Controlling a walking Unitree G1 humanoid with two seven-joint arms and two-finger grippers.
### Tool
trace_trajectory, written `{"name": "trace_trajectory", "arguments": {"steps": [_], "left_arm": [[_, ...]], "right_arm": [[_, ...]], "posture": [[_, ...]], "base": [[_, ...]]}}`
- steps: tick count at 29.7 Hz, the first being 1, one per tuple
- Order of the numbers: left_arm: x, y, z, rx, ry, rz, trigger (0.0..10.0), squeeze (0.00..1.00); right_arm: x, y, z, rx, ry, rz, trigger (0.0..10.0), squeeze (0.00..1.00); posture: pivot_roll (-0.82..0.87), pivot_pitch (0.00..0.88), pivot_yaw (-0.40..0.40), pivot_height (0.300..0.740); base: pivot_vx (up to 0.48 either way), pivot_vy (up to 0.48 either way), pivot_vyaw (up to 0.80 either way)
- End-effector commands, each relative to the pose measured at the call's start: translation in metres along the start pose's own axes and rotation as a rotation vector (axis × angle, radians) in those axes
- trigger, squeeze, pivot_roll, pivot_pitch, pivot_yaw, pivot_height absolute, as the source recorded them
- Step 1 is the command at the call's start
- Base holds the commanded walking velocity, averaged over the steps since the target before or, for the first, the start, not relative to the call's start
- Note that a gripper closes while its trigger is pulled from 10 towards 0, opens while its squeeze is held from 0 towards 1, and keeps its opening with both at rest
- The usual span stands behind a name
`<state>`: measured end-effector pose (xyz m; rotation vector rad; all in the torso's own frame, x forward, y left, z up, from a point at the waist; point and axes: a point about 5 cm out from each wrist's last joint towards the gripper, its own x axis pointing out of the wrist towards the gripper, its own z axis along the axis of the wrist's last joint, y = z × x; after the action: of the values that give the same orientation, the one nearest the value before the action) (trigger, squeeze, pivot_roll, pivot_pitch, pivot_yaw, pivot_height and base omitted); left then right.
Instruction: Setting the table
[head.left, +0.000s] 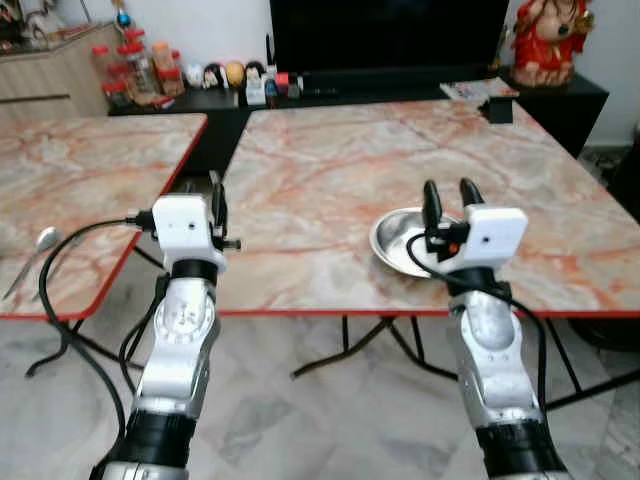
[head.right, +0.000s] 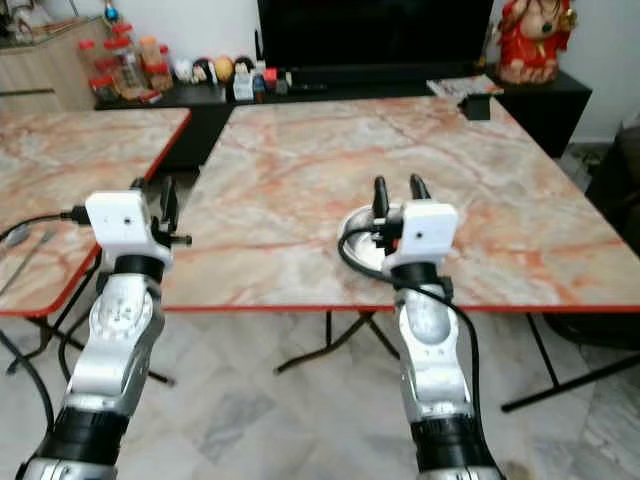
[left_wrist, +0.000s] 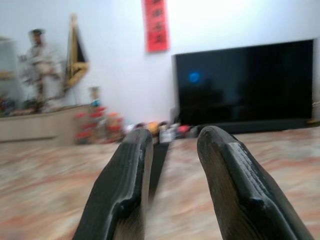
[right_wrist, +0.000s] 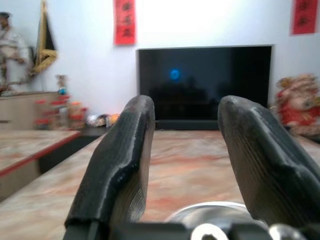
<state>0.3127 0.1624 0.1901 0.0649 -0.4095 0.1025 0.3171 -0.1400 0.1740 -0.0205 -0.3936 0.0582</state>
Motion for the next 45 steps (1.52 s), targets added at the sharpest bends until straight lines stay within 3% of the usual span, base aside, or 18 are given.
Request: {"name": "trace_trajectory", "arguments": {"steps": [1, 15, 22, 27, 32, 33, 36, 40, 42, 45], "left_arm": [[0.003, 0.007, 0.002, 0.020, -0.014, 0.020, 10.0, 0.00], [0.006, 0.015, 0.002, 0.034, -0.011, 0.040, 10.0, 0.00], [0.011, 0.029, -0.007, 0.070, 0.022, 0.054, 10.0, 0.00], [0.018, 0.038, -0.022, 0.087, 0.082, 0.051, 10.0, 0.00], [0.025, 0.047, -0.046, 0.119, 0.180, 0.023, 10.0, 0.00], [0.024, 0.049, -0.059, 0.123, 0.244, 0.013, 10.0, 0.00], [0.019, 0.051, -0.075, 0.119, 0.324, 0.020, 10.0, 0.00], [0.002, 0.056, -0.101, 0.113, 0.463, 0.042, 10.0, 0.00], [-0.015, 0.059, -0.119, 0.121, 0.564, 0.047, 10.0, 0.00], [-0.035, 0.062, -0.136, 0.118, 0.685, 0.061, 10.0, 0.00]], "right_arm": [[0.005, 0.005, 0.006, 0.002, -0.023, 0.018, 10.0, 0.00], [0.004, 0.003, 0.005, 0.000, -0.016, 0.006, 10.0, 0.00], [0.009, -0.005, 0.002, -0.028, -0.004, 0.003, 10.0, 0.00], [0.018, -0.018, -0.015, -0.061, 0.063, -0.020, 10.0, 0.00], [0.026, -0.036, -0.042, -0.052, 0.208, -0.093, 10.0, 0.00], [0.023, -0.041, -0.058, -0.051, 0.301, -0.123, 10.0, 0.00], [0.012, -0.045, -0.079, -0.052, 0.429, -0.157, 10.0, 0.00], [-0.017, -0.048, -0.112, -0.069, 0.655, -0.192, 10.0, 0.00], [-0.038, -0.045, -0.128, -0.078, 0.771, -0.184, 10.0, 0.00], [-0.054, -0.044, -0.139, -0.080, 0.864, -0.177, 10.0, 0.00]], "posture": [[-0.10, 0.000, 0.050, 0.740], [-0.08, 0.008, 0.053, 0.740], [-0.08, 0.018, 0.056, 0.740], [-0.08, 0.014, 0.059, 0.740], [-0.07, 0.006, 0.059, 0.740], [-0.08, 0.004, 0.061, 0.740], [-0.07, 0.003, 0.057, 0.740], [-0.04, 0.000, 0.045, 0.740], [-0.04, 0.000, 0.042, 0.740], [-0.04, 0.000, 0.046, 0.740]], "base": [[0.000, 0.472, 0.00], [0.000, 0.472, 0.00], [0.000, 0.472, 0.00], [0.000, 0.471, 0.00], [0.000, 0.449, 0.00], [0.000, 0.431, 0.00], [0.000, 0.431, 0.00], [0.000, 0.233, 0.00], [0.000, 0.000, 0.00], [0.000, 0.000, 0.00]]}}
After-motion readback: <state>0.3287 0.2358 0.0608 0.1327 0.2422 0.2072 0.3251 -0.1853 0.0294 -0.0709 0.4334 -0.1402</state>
